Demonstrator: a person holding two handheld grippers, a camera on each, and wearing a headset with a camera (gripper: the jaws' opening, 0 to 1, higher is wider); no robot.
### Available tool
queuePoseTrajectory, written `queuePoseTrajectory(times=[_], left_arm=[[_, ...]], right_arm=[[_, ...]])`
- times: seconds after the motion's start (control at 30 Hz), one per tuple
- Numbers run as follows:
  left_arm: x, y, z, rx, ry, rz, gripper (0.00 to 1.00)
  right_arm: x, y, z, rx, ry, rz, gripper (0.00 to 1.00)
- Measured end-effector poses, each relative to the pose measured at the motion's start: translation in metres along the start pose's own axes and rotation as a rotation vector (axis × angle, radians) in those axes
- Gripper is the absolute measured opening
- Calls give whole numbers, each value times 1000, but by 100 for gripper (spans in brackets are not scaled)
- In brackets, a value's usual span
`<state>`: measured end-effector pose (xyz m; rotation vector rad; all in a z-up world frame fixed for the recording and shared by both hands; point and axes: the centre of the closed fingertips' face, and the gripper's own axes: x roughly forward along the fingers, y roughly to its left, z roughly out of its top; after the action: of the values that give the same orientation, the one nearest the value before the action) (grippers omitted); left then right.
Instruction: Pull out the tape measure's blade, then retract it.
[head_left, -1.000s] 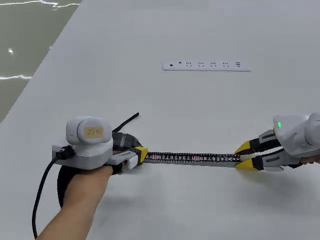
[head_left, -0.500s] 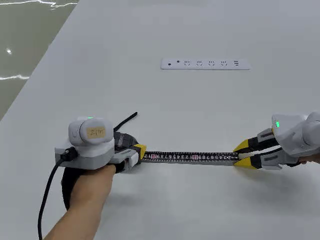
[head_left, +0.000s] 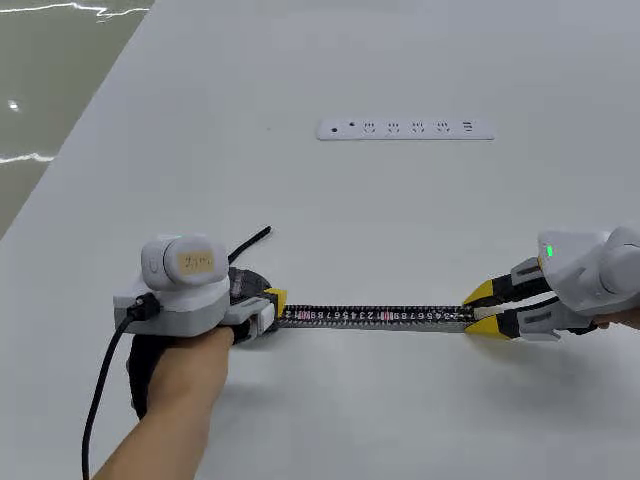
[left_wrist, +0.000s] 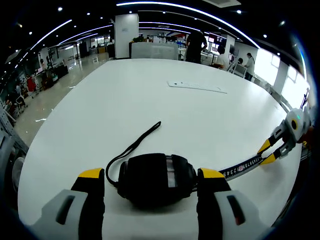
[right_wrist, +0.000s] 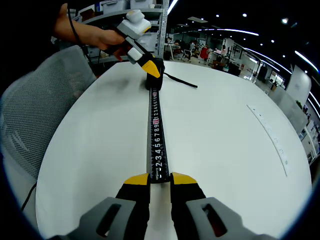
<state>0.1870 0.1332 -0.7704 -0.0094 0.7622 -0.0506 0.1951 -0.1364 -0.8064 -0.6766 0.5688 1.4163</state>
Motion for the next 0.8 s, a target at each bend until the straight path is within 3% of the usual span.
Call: queuePoseTrajectory(times=[0.33, 0.6, 0.73, 0.8], left_arm=[[5, -6, 0, -12, -1, 7, 63], [1, -4, 3, -56, -23, 7, 63], [-1, -2, 5, -51, -23, 11, 64], [7, 3, 3, -62, -17, 6, 64]], right_arm=[[-2, 1, 1, 3, -3, -6, 15], [-1, 0, 0, -6, 2, -6, 15], [0, -1, -2, -4, 2, -6, 15], [0, -1, -3, -3, 3, -6, 15]])
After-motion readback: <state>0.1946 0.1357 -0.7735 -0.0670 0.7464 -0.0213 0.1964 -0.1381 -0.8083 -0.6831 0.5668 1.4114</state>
